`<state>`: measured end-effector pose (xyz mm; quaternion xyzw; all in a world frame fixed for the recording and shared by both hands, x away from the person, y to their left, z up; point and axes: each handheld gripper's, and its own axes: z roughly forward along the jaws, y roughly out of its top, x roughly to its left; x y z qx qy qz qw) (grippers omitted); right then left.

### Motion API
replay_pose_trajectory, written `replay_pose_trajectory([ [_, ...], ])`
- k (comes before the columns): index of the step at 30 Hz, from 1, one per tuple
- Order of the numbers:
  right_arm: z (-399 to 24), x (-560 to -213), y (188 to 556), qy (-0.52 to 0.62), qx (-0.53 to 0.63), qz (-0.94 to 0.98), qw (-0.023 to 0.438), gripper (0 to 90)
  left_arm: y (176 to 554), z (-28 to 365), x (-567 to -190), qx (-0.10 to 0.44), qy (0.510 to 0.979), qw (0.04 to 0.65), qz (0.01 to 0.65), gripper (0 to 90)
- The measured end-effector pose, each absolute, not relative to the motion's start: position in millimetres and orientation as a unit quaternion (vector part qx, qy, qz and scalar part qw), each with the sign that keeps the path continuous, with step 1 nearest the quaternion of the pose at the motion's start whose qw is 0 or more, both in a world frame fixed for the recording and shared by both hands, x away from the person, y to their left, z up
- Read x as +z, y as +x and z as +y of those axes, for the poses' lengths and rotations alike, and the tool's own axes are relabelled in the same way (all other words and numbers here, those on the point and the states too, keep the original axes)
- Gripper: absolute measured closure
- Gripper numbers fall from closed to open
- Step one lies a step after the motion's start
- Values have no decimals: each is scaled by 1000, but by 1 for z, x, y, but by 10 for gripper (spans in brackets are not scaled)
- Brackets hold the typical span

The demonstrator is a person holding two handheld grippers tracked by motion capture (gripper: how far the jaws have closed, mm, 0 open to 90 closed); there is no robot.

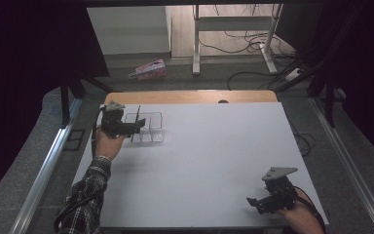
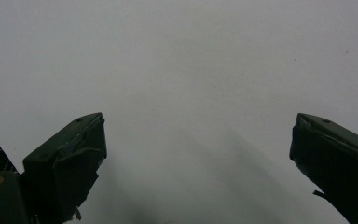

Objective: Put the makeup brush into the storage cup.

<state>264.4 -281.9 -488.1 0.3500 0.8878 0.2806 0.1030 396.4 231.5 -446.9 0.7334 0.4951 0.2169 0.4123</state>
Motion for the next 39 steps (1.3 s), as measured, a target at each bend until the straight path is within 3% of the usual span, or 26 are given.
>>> replay_pose_trajectory([
  [26, -283, -488, 265, 358, 280, 884, 108, 6, 360, 232, -448, 205, 745, 421, 475, 31],
  [39, -283, -488, 265, 356, 281, 885, 107, 11, 340, 231, -455, 164, 754, 448, 451, 33],
])
